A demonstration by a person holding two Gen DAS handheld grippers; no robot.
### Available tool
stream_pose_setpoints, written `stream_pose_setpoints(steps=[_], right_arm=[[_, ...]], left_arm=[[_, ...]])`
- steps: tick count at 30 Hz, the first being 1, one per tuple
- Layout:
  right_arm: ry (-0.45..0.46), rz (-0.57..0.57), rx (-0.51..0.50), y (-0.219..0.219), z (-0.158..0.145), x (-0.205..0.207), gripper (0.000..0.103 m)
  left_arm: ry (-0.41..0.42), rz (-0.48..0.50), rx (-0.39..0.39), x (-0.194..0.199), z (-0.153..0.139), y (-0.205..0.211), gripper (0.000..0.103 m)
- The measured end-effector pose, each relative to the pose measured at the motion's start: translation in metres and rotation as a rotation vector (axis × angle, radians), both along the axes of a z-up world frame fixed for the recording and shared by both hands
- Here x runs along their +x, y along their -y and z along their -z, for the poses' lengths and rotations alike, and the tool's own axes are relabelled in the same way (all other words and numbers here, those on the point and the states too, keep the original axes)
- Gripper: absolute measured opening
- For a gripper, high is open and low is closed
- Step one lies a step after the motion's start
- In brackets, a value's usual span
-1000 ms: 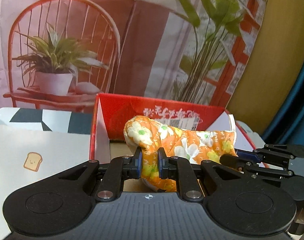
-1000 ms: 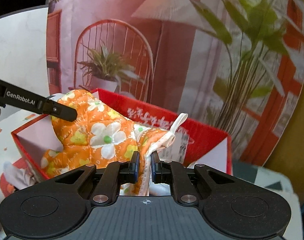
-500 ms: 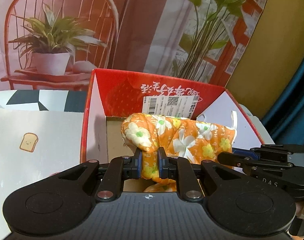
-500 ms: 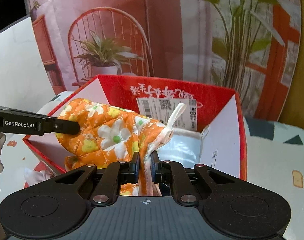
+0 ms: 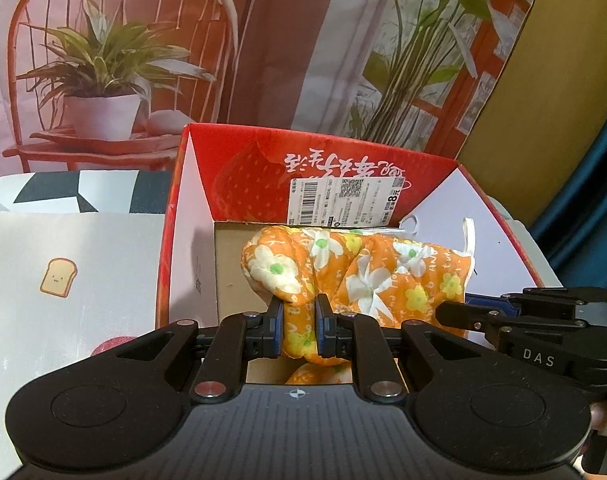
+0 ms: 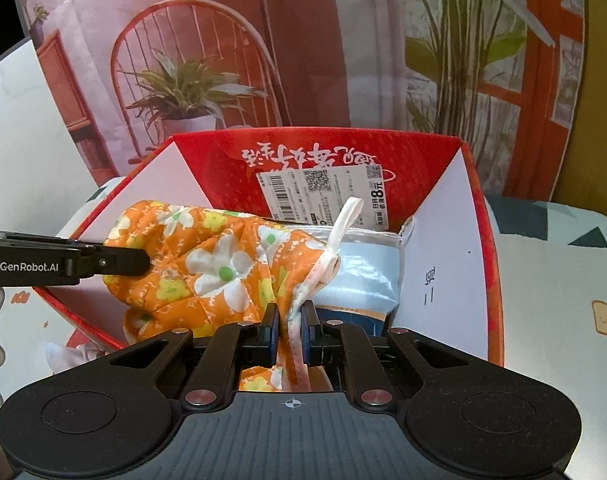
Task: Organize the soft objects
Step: 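Open both grippers to release the orange cloth in the box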
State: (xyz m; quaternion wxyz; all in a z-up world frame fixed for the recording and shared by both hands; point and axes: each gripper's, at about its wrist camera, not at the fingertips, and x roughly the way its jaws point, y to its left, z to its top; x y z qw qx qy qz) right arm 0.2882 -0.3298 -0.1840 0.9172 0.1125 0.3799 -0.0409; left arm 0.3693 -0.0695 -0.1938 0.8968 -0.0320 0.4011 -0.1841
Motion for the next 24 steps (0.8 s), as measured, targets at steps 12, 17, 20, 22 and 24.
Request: stream_pose_setpoints(steps=[12,17,20,22,24], right_arm=[[-0.022,0.028,0.022,0.0,0.001,0.006,0.01],[-0.029,0.04,0.0,-0.001,0.001,0.007,0.012],[-0.014,0.058,-0.061,-0.004,-0.002,0.004,0.023],[0.009,0.071,-0.092,-0.005,-0.004,0.0,0.025],[0.039,0.079,-0.123,-0.006,-0.01,-0.006,0.032]], left_arm=[[-0.051,-0.026,-0.01,0.007,0.008,0.001,0.017],[-0.022,-0.018,0.025,0.006,0.006,0.005,0.022],[0.005,-0.019,0.021,0.003,0.0,0.003,0.033],[0.034,-0.03,0.027,-0.001,-0.006,0.002,0.05],[0.07,-0.036,0.03,-0.007,-0.013,-0.001,0.057]])
